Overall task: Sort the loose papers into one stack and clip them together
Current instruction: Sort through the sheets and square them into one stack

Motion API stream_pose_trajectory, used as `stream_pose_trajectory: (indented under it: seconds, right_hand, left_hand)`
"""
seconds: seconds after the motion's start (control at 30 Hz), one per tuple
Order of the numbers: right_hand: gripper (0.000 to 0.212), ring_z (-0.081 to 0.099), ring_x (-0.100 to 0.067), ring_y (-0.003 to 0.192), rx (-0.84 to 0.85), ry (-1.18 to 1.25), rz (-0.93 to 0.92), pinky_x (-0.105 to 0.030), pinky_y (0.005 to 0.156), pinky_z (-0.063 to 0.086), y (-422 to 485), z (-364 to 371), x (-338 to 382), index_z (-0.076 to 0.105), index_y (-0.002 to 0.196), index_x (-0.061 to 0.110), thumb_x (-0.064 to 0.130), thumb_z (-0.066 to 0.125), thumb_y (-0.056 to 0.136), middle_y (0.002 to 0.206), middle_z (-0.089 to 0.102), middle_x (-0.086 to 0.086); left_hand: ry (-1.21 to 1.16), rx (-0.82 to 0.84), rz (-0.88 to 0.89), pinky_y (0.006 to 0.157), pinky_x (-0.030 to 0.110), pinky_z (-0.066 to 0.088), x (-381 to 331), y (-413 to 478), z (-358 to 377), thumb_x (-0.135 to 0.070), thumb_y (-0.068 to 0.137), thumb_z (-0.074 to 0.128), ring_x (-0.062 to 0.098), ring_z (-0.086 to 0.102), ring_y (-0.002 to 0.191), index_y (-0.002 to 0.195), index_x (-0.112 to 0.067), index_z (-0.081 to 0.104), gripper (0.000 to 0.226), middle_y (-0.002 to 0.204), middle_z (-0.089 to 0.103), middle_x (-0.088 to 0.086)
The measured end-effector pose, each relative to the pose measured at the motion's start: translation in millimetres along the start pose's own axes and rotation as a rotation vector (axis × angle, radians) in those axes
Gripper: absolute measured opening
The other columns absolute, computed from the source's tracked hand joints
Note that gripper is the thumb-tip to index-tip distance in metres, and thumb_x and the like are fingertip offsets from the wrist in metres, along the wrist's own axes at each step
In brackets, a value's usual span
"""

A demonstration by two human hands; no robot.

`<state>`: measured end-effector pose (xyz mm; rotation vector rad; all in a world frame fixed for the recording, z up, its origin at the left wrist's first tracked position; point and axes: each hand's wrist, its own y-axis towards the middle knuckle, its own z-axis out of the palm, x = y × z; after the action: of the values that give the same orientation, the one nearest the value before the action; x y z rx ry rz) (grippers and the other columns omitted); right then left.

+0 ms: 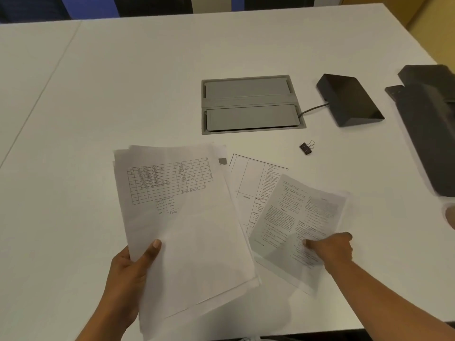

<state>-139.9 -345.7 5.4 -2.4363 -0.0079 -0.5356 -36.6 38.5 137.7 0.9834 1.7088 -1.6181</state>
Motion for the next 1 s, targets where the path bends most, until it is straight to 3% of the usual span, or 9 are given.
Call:
stream_pose_trajectory:
  seconds: [0.1, 0.17, 0.23, 0.4, 0.5, 0.6, 0.73, 0.87, 1.0]
  right_hand:
    - [0.057, 0.065, -0.035, 0.093, 0.053, 0.143, -0.046, -0.051, 0.083, 0.058, 0, -1, 0, 0.059, 0.111, 0.001, 0.018, 0.089, 0.066, 0.113, 0.069, -0.020]
    - [0.038, 0.065, -0.034, 0.089, 0.084, 0.180, -0.097, -0.055, 0.075, 0.059, -4, 1, 5, 0.065, 0.106, 0.004, 0.019, 0.083, 0.075, 0.108, 0.071, -0.017]
    - [0.035, 0.066, -0.034, 0.089, 0.138, 0.251, -0.152, -0.056, 0.065, 0.060, -11, 7, 13, 0.066, 0.108, 0.007, 0.019, 0.081, 0.078, 0.103, 0.070, -0.015]
    - [0.035, 0.069, -0.033, 0.094, 0.181, 0.273, -0.292, -0.053, 0.068, 0.061, -29, 38, 50, 0.068, 0.115, 0.010, 0.018, 0.077, 0.082, 0.108, 0.072, -0.012]
    - [0.029, 0.069, -0.032, 0.096, 0.149, 0.178, -0.337, -0.041, 0.078, 0.060, -36, 57, 72, 0.069, 0.111, 0.009, 0.019, 0.073, 0.084, 0.110, 0.073, -0.013]
    - [0.024, 0.069, -0.032, 0.096, 0.126, 0.028, -0.379, -0.030, 0.071, 0.055, -41, 70, 90, 0.067, 0.107, 0.008, 0.020, 0.067, 0.086, 0.110, 0.072, -0.013]
    - [0.041, 0.066, -0.032, 0.098, 0.064, -0.168, -0.422, -0.035, 0.074, 0.056, -49, 89, 108, 0.060, 0.111, 0.007, 0.032, 0.071, 0.081, 0.111, 0.066, -0.013]
    - [0.017, 0.065, -0.029, 0.084, 0.083, -0.223, -0.393, -0.030, 0.066, 0.052, -50, 95, 114, 0.063, 0.101, 0.009, 0.015, 0.061, 0.085, 0.104, 0.069, -0.012]
    - [0.010, 0.066, -0.028, 0.075, 0.055, -0.032, -0.364, -0.031, 0.060, 0.056, -40, 78, 108, 0.067, 0.091, 0.011, 0.016, 0.059, 0.088, 0.096, 0.072, -0.011]
  left_hand:
    - [-0.009, 0.009, 0.002, 0.071, 0.041, 0.058, -2, 0, -1, -0.028, 0.086, 0.069, 0.024, 0.075, 0.068, 0.100, -0.010, 0.072, 0.023, 0.091, 0.079, 0.013]
    - [-0.014, 0.015, 0.019, 0.065, 0.038, 0.058, -3, 0, -3, -0.045, 0.071, 0.080, 0.023, 0.076, 0.068, 0.099, -0.011, 0.073, 0.044, 0.089, 0.080, 0.011]
    - [-0.002, 0.005, 0.018, 0.063, 0.036, 0.059, -3, 0, -7, -0.052, 0.057, 0.085, 0.022, 0.076, 0.068, 0.097, -0.012, 0.073, 0.058, 0.086, 0.080, 0.008]
    - [-0.015, -0.067, -0.002, 0.078, 0.044, 0.056, 0, 2, -17, -0.023, 0.087, 0.068, 0.034, 0.072, 0.079, 0.099, -0.009, 0.073, 0.019, 0.092, 0.079, 0.013]
    - [-0.011, -0.108, 0.003, 0.077, 0.043, 0.056, 0, 2, -25, -0.022, 0.087, 0.068, 0.033, 0.071, 0.077, 0.098, -0.009, 0.073, 0.018, 0.086, 0.080, 0.011]
    - [-0.005, -0.159, 0.013, 0.076, 0.043, 0.055, 1, 3, -35, -0.021, 0.086, 0.070, 0.032, 0.071, 0.076, 0.096, -0.010, 0.073, 0.015, 0.083, 0.080, 0.009]
    - [0.054, -0.217, 0.026, 0.077, 0.042, 0.053, 6, 6, -55, -0.025, 0.085, 0.072, 0.033, 0.071, 0.082, 0.097, -0.012, 0.075, 0.018, 0.080, 0.080, 0.002]
    - [0.084, -0.251, 0.015, 0.076, 0.041, 0.052, 6, 8, -71, -0.026, 0.084, 0.074, 0.031, 0.070, 0.080, 0.092, -0.012, 0.076, 0.016, 0.074, 0.079, -0.001]
    - [0.057, -0.255, 0.020, 0.075, 0.039, 0.050, 2, 14, -82, -0.025, 0.084, 0.073, 0.031, 0.069, 0.079, 0.095, -0.010, 0.075, 0.019, 0.081, 0.078, 0.008]
